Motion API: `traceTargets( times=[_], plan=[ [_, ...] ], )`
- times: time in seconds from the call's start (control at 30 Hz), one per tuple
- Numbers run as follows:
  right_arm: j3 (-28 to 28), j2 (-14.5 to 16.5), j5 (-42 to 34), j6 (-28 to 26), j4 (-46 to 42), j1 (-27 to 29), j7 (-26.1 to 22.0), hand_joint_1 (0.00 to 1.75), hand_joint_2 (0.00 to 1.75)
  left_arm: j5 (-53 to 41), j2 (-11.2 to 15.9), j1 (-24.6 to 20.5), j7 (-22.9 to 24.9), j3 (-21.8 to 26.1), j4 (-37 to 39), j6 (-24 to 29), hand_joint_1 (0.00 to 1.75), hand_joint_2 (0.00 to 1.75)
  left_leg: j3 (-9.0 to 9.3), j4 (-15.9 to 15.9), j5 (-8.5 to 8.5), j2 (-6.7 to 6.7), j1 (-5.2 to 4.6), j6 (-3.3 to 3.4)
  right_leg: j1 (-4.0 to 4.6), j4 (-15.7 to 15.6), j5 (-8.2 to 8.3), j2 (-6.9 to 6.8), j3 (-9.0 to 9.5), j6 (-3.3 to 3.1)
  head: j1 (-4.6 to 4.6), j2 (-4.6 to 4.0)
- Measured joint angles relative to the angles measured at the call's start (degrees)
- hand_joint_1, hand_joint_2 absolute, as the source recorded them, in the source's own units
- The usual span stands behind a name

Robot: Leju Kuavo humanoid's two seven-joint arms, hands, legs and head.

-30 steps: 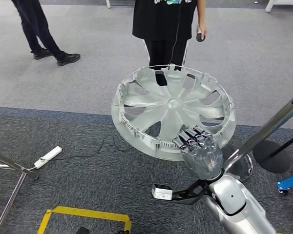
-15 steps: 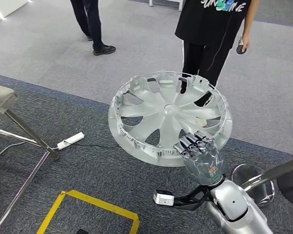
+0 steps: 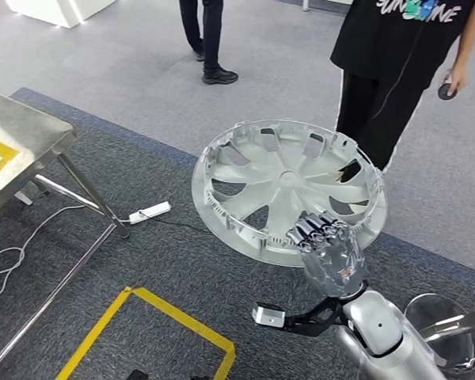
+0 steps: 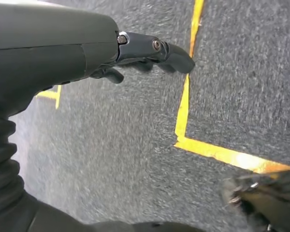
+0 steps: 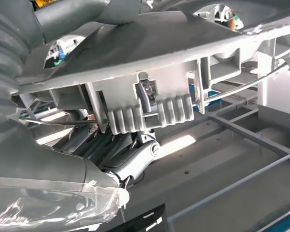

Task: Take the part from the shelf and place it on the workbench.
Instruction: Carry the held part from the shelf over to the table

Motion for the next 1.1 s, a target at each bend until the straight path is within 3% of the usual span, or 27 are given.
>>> traceTargets(
  times=[0.03, 0.07, 0.1, 0.17, 0.23, 0.3, 0.33, 0.37, 0.43, 0.47, 0.5, 0.53, 0.57, 0.6, 0.67, 0.73, 0.8, 0.83, 0.9, 0.93, 1.0, 1.03, 1.07, 1.1],
  plan=[
    [0.14, 0.00, 0.00, 0.00, 0.19, -0.42, 0.52, 1.75, 1.75, -0.05, 0.00, -0.12, 0.01, -0.07, 0.00, -0.03, 0.00, 1.75, -0.18, 0.87, 0.12, 0.09, -0.04, 0.13, 0.14, 0.00, -0.01, -0.84, -0.02, -0.05, 0.01, 0.00],
    [0.34, 0.00, -0.01, 0.00, 0.37, -0.87, 0.98, 1.75, 1.75, -0.12, 0.01, -0.21, 0.06, -0.19, 0.00, -0.08, 0.00, 1.75, 0.79, -0.51, 1.25, 0.26, -0.13, 0.34, 0.26, 0.00, -0.02, -1.64, 0.00, -0.07, -0.01, 0.00],
    [0.57, 0.00, -0.01, 0.00, 0.52, -1.33, 1.40, 1.75, 1.75, -0.19, 0.01, -0.29, 0.13, -0.33, 0.00, -0.14, 0.00, 1.75, 2.76, -3.77, 2.99, 0.82, -0.32, 0.65, 0.35, 0.01, -0.02, -2.37, 0.05, -0.06, 0.00, 0.00],
    [0.99, -0.01, 0.01, 0.00, 0.76, -2.26, 2.02, 1.75, 1.75, -0.27, 0.02, -0.61, 0.32, -0.68, 0.00, -0.22, 0.00, 1.75, 7.07, -11.43, 5.66, 3.46, -1.04, 1.43, 0.63, 0.11, -0.10, -3.67, 0.10, 0.06, -0.02, 0.00],
    [1.42, -0.02, 0.01, 0.00, 1.03, -3.12, 2.50, 1.75, 1.75, -0.29, 0.02, -0.99, 0.48, -0.89, 0.00, -0.28, 0.00, 1.75, 8.69, -15.00, 6.26, 4.84, -1.59, 2.07, 0.94, 0.16, -0.19, -4.96, 0.09, 0.37, 0.05, 0.00],
    [1.93, -0.02, 0.01, 0.00, 1.28, -3.77, 2.81, 1.75, 1.75, -0.30, 0.02, -1.02, 0.59, -0.96, 0.00, -0.29, 0.00, 1.75, 8.55, -15.43, 6.48, 3.48, -1.55, 2.59, 1.02, 0.06, -0.35, -6.19, 0.20, 0.85, 0.11, 0.00],
    [2.20, -0.03, 0.01, 0.00, 1.39, -4.03, 3.12, 1.75, 1.75, -0.30, 0.02, -0.94, 0.62, -0.97, 0.00, -0.25, 0.00, 1.75, 8.58, -15.56, 6.63, 2.78, -1.37, 2.83, 0.93, 0.40, -0.73, -5.76, 0.12, 1.19, 0.16, 0.00],
    [2.54, -0.03, 0.00, 0.00, 1.51, -4.31, 3.63, 1.75, 1.75, -0.30, 0.03, -0.92, 0.63, -1.00, 0.00, -0.20, 0.00, 1.75, 8.63, -15.69, 6.79, 2.08, -1.13, 3.11, 0.82, 1.69, -1.65, -4.50, -0.37, 1.54, 0.31, 0.01],
    [3.66, -0.23, -0.01, 0.01, 1.93, -5.04, 5.39, 1.75, 1.75, -0.30, 0.01, -1.10, 0.63, -1.14, 0.00, -0.11, 0.00, 1.75, 8.61, -15.76, 7.00, 0.73, -0.76, 3.45, 0.54, 8.08, -4.92, -0.93, -3.19, 2.13, 0.72, 0.01],
    [4.49, -0.40, -0.01, 0.04, 2.22, -5.53, 6.45, 1.75, 1.75, -0.30, -0.01, -1.23, 0.63, -1.23, 0.00, -0.10, 0.00, 1.75, 8.56, -15.74, 7.06, 0.00, -0.70, 3.56, 0.44, 12.21, -6.60, 0.14, -5.14, 2.30, 0.84, 0.01],
    [5.38, -0.62, 0.00, 0.07, 2.53, -6.01, 7.49, 1.75, 1.75, -0.30, -0.03, -1.31, 0.63, -1.31, 0.00, -0.11, 0.00, 1.75, 8.53, -15.73, 7.10, -0.75, -0.66, 3.58, 0.39, 15.41, -7.55, 0.58, -6.77, 2.42, 0.91, 0.00],
    [6.29, -0.84, 0.00, 0.11, 2.82, -6.48, 8.43, 1.75, 1.75, -0.29, -0.04, -1.32, 0.63, -1.36, 0.00, -0.11, 0.00, 1.75, 8.52, -15.69, 7.14, -1.56, -0.61, 3.56, 0.34, 16.69, -7.42, 0.73, -7.56, 2.49, 0.94, 0.00],
    [7.16, -1.01, 0.01, 0.14, 3.08, -6.90, 9.24, 1.75, 1.75, -0.28, -0.04, -1.32, 0.63, -1.37, 0.00, -0.10, 0.00, 1.75, 8.53, -15.66, 7.17, -2.39, -0.54, 3.49, 0.26, 15.48, -6.10, 0.84, -7.14, 2.52, 0.94, 0.00],
    [7.97, -1.24, 0.01, 0.15, 3.31, -7.29, 9.94, 1.75, 1.75, -0.27, -0.05, -1.33, 0.63, -1.37, 0.00, -0.10, 0.00, 1.75, 8.55, -15.59, 7.20, -3.27, -0.43, 3.38, 0.10, 12.16, -3.96, 1.27, -5.67, 2.58, 0.95, 0.00],
    [9.50, -1.79, 0.01, 0.17, 3.76, -8.06, 11.08, 1.75, 1.75, -0.25, -0.04, -1.40, 0.64, -1.38, 0.00, -0.08, 0.00, 1.75, 8.35, -15.32, 7.26, -4.95, -0.28, 2.89, -0.48, 4.10, -0.71, 3.88, -1.81, 2.72, 0.96, 0.00],
    [10.73, -2.27, 0.01, 0.20, 4.13, -8.74, 11.81, 1.75, 1.75, -0.23, -0.01, -1.42, 0.64, -1.39, 0.00, -0.05, 0.00, 1.75, 7.67, -15.16, 7.59, -6.24, -0.13, 2.10, -0.76, 0.53, -0.13, 5.80, -0.08, 2.57, 0.91, 0.00],
    [11.71, -2.46, 0.00, 0.22, 4.38, -9.29, 12.25, 1.75, 1.75, -0.20, 0.03, -1.15, 0.64, -1.38, 0.00, -0.04, 0.00, 1.75, 7.01, -15.28, 8.02, -7.29, 0.13, 1.35, -0.59, 0.45, -0.05, 5.04, -0.16, 1.91, 0.87, 0.00],
    [12.12, -2.49, -0.01, 0.23, 4.46, -9.51, 12.43, 1.75, 1.75, -0.18, 0.04, -0.97, 0.64, -1.38, 0.00, -0.02, 0.00, 1.75, 6.75, -15.10, 7.88, -6.74, 0.09, 1.02, -0.57, 0.37, 0.07, 4.40, -0.18, 1.51, 0.83, 0.00],
    [12.81, -2.56, -0.03, 0.24, 4.56, -9.77, 12.74, 1.75, 1.75, -0.15, 0.08, -0.88, 0.64, -1.37, 0.00, 0.01, 0.00, 1.75, 5.15, -12.14, 5.87, -3.62, -0.15, 0.52, -0.59, 0.06, 0.28, 2.92, -0.14, 0.70, 0.41, 0.00],
    [13.08, -2.63, -0.02, 0.25, 4.62, -9.84, 12.85, 1.75, 1.75, -0.14, 0.06, -0.94, 0.63, -1.38, 0.00, 0.02, 0.00, 1.75, 3.59, -8.84, 4.04, -1.63, -0.27, 0.32, -0.47, 0.03, 0.27, 2.10, -0.15, 0.42, 0.19, 0.00],
    [13.54, -2.80, -0.01, 0.27, 4.81, -9.94, 13.11, 1.75, 1.75, -0.10, 0.06, -1.03, 0.64, -1.38, 0.00, 0.04, 0.00, 1.75, 0.08, -1.27, 0.76, -0.06, -0.20, 0.06, -0.29, 0.02, 0.17, 0.36, -0.18, 0.11, 0.07, 0.00],
    [13.81, -2.87, -0.01, 0.30, 4.92, -10.00, 13.28, 1.75, 1.75, -0.05, 0.07, -0.99, 0.64, -1.38, 0.00, 0.05, 0.00, 1.75, -0.80, 0.81, 0.33, 0.13, -0.17, 0.01, -0.23, 0.03, 0.13, -0.51, -0.17, 0.06, 0.04, 0.00],
    [14.11, -2.91, -0.01, 0.31, 5.03, -10.05, 13.42, 1.75, 1.75, 0.01, 0.08, -0.94, 0.64, -1.37, 0.00, 0.06, 0.00, 1.75, -0.59, 0.68, 0.99, 0.24, -0.17, 0.02, -0.20, 0.03, 0.10, -1.31, -0.16, 0.05, 0.05, 0.00],
    [14.40, -2.92, -0.02, 0.32, 5.09, -10.10, 13.52, 1.75, 1.75, 0.06, 0.11, -0.89, 0.64, -1.37, 0.00, 0.06, 0.00, 1.75, 0.74, -1.66, 2.52, 0.55, -0.19, 0.12, -0.17, 0.03, 0.07, -2.06, -0.11, 0.09, 0.04, 0.00]
  ],
)
